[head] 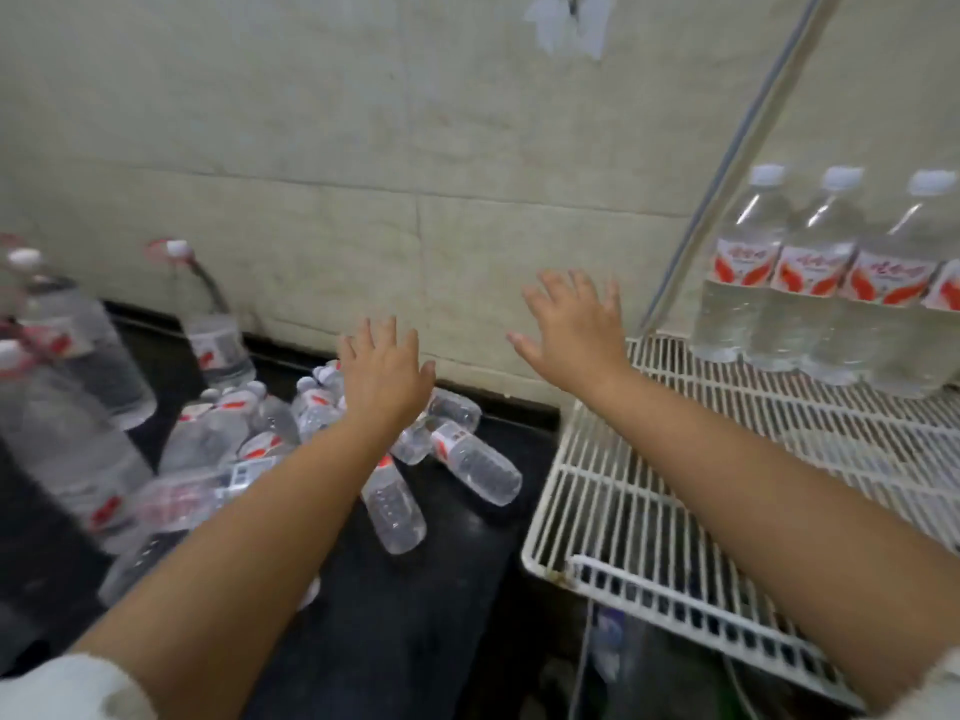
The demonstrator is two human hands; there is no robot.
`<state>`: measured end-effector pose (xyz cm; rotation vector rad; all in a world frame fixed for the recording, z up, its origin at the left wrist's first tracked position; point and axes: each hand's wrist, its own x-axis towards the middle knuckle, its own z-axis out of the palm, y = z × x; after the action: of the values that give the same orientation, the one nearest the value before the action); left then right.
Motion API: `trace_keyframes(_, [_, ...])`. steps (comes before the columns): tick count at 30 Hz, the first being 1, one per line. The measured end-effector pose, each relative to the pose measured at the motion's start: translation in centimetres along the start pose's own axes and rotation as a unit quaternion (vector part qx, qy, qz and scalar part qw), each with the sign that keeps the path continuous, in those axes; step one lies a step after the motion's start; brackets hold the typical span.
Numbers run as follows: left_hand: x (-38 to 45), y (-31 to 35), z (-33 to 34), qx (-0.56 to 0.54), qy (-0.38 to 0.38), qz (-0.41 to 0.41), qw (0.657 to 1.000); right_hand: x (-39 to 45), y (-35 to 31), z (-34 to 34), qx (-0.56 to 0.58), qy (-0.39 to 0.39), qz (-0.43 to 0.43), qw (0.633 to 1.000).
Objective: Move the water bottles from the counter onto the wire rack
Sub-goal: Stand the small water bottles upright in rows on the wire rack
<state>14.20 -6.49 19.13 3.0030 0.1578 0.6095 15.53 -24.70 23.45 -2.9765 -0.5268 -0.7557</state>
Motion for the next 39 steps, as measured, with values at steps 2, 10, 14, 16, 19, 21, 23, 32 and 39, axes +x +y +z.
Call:
trace_keyframes(2, [-1.4,-5.4,1.0,-0.001,-0.008,-0.017,1.000,1.3,-5.3,1.7,0.019,-0.026,-0.007,0.999])
trace_keyframes(10, [-7.1,-20.6,7.1,-0.013,-0.067,-0.030,0.997,1.2,-20.0,11.7,0.103,-0.164,0.039,0.980])
trace_keyframes(14, [-10.3,-22.3,11.0,-0.093,-0.083,0.041,0.991,-1.8,-22.1,17.5,0.096,-0.254,0.092,0.958])
trace_keyframes(16, [-11.7,-22.2,12.9,-0.107,-0.111,0.062,0.986,-3.0,-22.1,19.4,0.089,-0.286,0.122,0.946])
trace_keyframes(19, [-12.8,-21.6,15.3,-0.081,-0.167,0.062,0.981,-3.5,-21.7,21.4,0.099,-0.313,0.154,0.932])
trace_keyframes(21, [-12.7,-21.3,16.0,-0.070,-0.176,0.042,0.981,-3.1,-21.7,22.5,0.111,-0.315,0.160,0.929])
trace_keyframes(23, [-12.7,-21.1,16.6,-0.075,-0.173,0.023,0.982,-2.6,-21.8,23.4,0.114,-0.314,0.173,0.926])
trace_keyframes(32, [-13.5,-21.1,17.7,-0.171,-0.133,0.024,0.976,-3.4,-21.3,22.9,0.092,-0.334,0.187,0.919])
trace_keyframes(39, [-16.3,-22.1,15.5,-0.201,-0.199,0.102,0.954,-11.2,-20.4,18.5,0.083,-0.365,0.201,0.905])
